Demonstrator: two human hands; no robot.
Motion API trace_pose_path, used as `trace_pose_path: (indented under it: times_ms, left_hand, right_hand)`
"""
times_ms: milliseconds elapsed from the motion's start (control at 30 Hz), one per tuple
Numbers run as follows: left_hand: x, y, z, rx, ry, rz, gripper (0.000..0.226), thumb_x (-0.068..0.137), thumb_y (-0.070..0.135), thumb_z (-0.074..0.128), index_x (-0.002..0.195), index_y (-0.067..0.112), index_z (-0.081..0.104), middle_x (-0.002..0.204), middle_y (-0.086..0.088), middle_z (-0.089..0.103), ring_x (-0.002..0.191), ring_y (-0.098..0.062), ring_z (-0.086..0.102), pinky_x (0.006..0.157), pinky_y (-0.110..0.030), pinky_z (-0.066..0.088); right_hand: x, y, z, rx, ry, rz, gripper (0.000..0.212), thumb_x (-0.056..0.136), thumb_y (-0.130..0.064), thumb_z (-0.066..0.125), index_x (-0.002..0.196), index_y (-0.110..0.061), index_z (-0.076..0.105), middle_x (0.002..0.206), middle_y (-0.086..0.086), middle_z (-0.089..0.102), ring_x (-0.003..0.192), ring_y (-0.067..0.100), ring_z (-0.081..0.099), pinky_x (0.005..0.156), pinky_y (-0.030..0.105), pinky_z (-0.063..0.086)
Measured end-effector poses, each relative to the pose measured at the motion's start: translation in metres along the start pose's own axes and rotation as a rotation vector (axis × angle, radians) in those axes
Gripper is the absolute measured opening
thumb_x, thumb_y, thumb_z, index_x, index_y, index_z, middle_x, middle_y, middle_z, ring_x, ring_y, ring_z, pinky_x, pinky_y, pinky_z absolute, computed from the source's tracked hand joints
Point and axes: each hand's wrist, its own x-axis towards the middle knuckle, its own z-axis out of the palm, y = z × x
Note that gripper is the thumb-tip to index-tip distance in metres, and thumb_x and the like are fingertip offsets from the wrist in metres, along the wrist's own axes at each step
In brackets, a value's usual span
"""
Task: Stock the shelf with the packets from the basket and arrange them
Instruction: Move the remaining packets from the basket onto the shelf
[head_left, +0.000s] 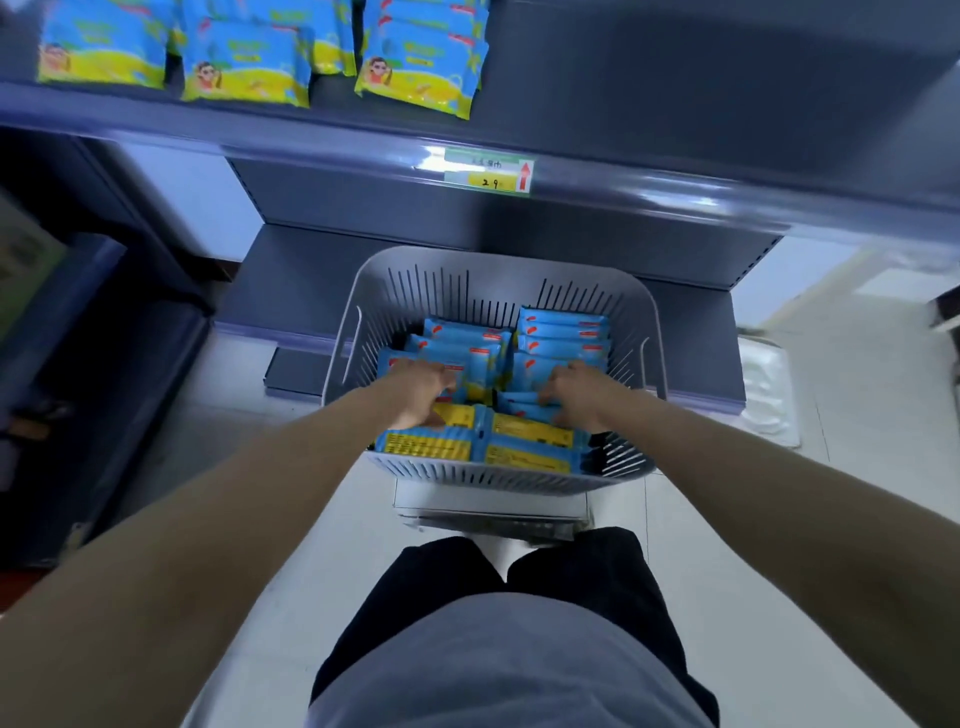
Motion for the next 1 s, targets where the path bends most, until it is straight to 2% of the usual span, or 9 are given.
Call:
trace_pose_path:
  times_ms: [167,267,367,467,567,700,833,933,1000]
  left_hand:
    - [0.006,-0.011,0.002,-0.030,0.100,-0.073,0.055,0.086,0.033,0.064,0.134,0.016,0.044,0.134,-0.010,0.046,0.122,-0.028,0.043,0.102,-0.039,0.033]
    - [0.012,-0.022,0.001,0.060,0.086,-0.120,0.053,0.091,0.029,0.058,0.138,0.015,0.039,0.144,-0.011,0.037,0.128,-0.030,0.038,0.105,-0.040,0.028]
    - [0.018,-0.025,0.000,0.088,0.023,-0.168,0.056,0.092,0.022,0.057,0.142,0.015,0.033,0.151,-0.009,0.028,0.135,-0.030,0.031,0.110,-0.041,0.024]
    - [0.025,-0.025,-0.001,0.120,0.080,-0.175,0.054,0.089,0.012,0.058,0.138,0.012,0.036,0.139,-0.010,0.040,0.126,-0.029,0.038,0.106,-0.039,0.028]
    - [0.029,-0.028,-0.001,0.121,0.054,-0.214,0.056,0.088,0.011,0.057,0.139,0.012,0.034,0.134,-0.010,0.045,0.121,-0.028,0.042,0.102,-0.038,0.031]
    - [0.036,-0.029,-0.002,0.127,0.015,-0.245,0.040,0.085,0.012,0.059,0.124,0.012,0.051,0.124,-0.010,0.051,0.113,-0.028,0.048,0.097,-0.039,0.036]
    - [0.037,-0.027,-0.012,0.112,-0.025,-0.208,0.033,0.081,0.021,0.067,0.111,0.012,0.060,0.115,-0.005,0.057,0.107,-0.025,0.053,0.093,-0.036,0.037]
    - [0.031,-0.026,-0.043,-0.022,0.020,-0.192,0.035,0.078,0.021,0.069,0.111,0.010,0.061,0.113,-0.007,0.060,0.106,-0.027,0.055,0.088,-0.034,0.041]
    - [0.023,-0.026,-0.076,-0.154,0.097,-0.165,0.029,0.074,0.017,0.072,0.100,0.007,0.063,0.097,-0.010,0.061,0.093,-0.029,0.057,0.077,-0.033,0.045]
  right_hand:
    - [0.013,-0.005,0.004,0.027,0.021,0.069,0.017,0.090,-0.018,0.052,0.105,-0.015,0.059,0.105,0.009,0.046,0.107,0.031,0.046,0.077,0.038,0.039]
    - [0.016,-0.007,0.001,-0.012,0.022,0.097,0.007,0.088,-0.018,0.057,0.092,-0.011,0.057,0.102,0.010,0.046,0.106,0.030,0.045,0.073,0.037,0.037]
    - [0.018,-0.007,0.004,-0.034,0.033,0.105,0.008,0.087,-0.014,0.060,0.084,-0.012,0.053,0.105,0.010,0.047,0.106,0.029,0.044,0.072,0.037,0.038]
    - [0.017,-0.002,-0.001,-0.041,0.034,0.102,0.014,0.085,-0.007,0.055,0.075,-0.011,0.047,0.111,0.011,0.047,0.105,0.028,0.042,0.073,0.037,0.037]
    - [0.011,0.010,-0.021,0.022,0.014,0.073,0.026,0.086,-0.012,0.052,0.062,-0.011,0.043,0.102,0.010,0.045,0.094,0.026,0.039,0.074,0.037,0.040]
    - [0.002,0.021,-0.057,0.209,0.030,0.013,0.009,0.088,-0.016,0.055,0.087,-0.008,0.052,0.092,0.005,0.052,0.084,0.023,0.046,0.065,0.030,0.034]
    - [-0.006,0.027,-0.088,0.352,0.174,-0.004,0.026,0.087,-0.012,0.056,0.072,-0.015,0.034,0.070,-0.001,0.037,0.070,0.022,0.038,0.051,0.031,0.023]
    - [-0.009,0.029,-0.112,0.411,0.272,-0.003,0.013,0.085,-0.011,0.055,0.087,-0.016,0.042,0.078,0.000,0.048,0.072,0.023,0.044,0.055,0.030,0.030]
    - [-0.014,0.031,-0.135,0.455,0.341,-0.014,0.017,0.085,-0.011,0.055,0.099,-0.016,0.045,0.091,0.005,0.055,0.078,0.025,0.050,0.063,0.033,0.039]
